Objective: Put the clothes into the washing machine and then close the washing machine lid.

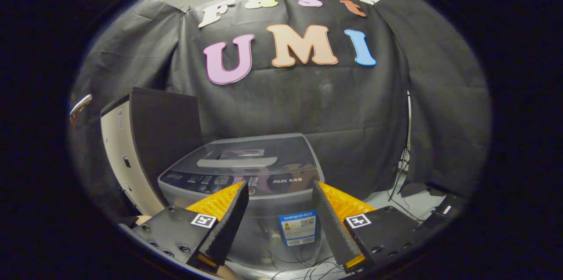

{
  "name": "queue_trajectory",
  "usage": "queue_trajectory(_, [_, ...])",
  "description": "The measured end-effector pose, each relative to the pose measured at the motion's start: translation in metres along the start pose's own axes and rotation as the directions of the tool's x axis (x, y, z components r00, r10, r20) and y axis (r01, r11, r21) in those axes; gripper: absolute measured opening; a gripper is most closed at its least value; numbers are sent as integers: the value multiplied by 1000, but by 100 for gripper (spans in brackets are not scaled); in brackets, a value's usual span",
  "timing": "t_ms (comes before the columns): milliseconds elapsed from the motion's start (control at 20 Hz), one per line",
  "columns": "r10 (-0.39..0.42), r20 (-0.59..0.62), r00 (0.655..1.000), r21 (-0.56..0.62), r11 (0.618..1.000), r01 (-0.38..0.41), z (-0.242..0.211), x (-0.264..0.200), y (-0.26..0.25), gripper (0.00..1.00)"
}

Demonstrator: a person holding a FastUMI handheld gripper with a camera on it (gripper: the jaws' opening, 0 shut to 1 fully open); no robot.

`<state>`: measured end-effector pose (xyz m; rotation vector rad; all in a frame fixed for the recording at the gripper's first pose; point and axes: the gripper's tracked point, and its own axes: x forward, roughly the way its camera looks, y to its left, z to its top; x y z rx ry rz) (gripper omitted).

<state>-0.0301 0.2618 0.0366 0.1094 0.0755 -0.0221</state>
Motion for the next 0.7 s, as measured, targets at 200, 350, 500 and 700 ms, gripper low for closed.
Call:
queue_trajectory(200, [-8, -17, 1000, -4, 1000, 8, -9, -1, -3, 91])
queue_trajectory(350, [-10, -45, 999, -21, 1000, 10, -17, 0, -4, 91])
queue_trajectory(500, [-15, -39, 999, -10, 1000, 15, -13, -1, -8, 91])
queue_trajectory(700, [-27, -25, 999, -2, 1000, 27, -8, -6, -9, 91])
